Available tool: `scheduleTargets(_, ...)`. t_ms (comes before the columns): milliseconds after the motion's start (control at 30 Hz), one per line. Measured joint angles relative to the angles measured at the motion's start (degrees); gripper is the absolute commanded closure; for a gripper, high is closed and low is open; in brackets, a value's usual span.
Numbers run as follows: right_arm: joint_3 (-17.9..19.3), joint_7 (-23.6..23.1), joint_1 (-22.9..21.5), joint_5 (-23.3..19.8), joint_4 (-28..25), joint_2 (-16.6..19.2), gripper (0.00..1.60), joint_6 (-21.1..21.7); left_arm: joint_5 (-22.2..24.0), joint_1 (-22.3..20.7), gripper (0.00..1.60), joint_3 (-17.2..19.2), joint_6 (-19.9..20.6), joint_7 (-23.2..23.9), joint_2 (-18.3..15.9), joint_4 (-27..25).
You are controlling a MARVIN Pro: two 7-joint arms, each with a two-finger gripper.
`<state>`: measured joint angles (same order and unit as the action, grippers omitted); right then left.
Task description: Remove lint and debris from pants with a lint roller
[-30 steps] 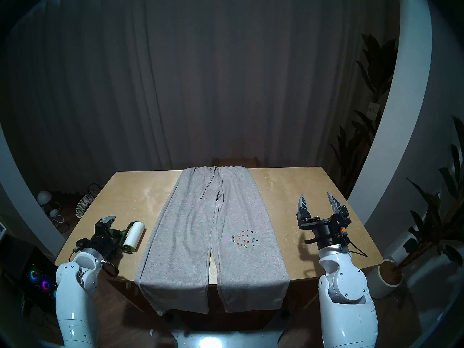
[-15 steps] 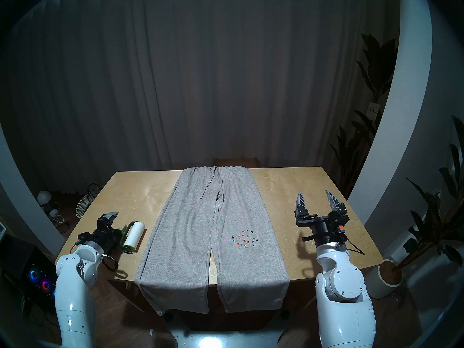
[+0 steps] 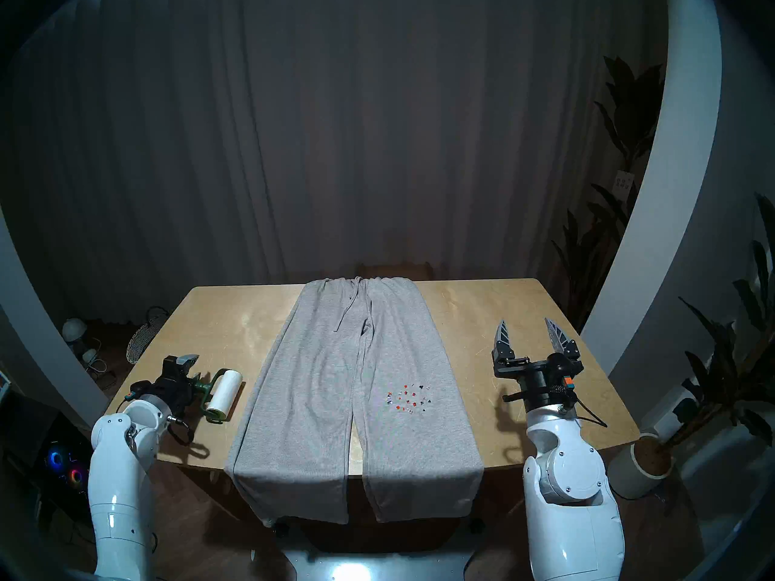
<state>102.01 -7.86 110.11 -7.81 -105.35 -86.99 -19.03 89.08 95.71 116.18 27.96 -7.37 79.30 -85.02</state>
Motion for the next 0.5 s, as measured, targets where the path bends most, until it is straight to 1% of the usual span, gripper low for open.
scheduleTargets(133, 0.52, 0.16, 0.06, 0.02, 0.02, 0.01, 0.00, -0.01, 0.30, 0.02, 0.84, 0.15, 0.41, 0.40, -0.07, 0.20)
scheduleTargets(167, 0.62, 0.18, 0.07, 0.02, 0.04, 0.03, 0.00, -0.02, 0.35, 0.04, 0.97, 0.18, 0.44, 0.47, -0.07, 0.22)
scheduleTargets(267, 0.96, 0.21, 0.10, -0.07, 0.09, 0.12, 0.00, -0.02, 0.44, 0.11, 1.60, 0.24, 0.50, 0.77, -0.03, 0.26)
scheduleTargets(500, 1.49, -0.24, 0.12, -0.74, 0.23, 0.57, 0.00, -0.03, 0.43, 0.64, 1.60, 0.38, 0.20, 2.22, 0.33, 0.06)
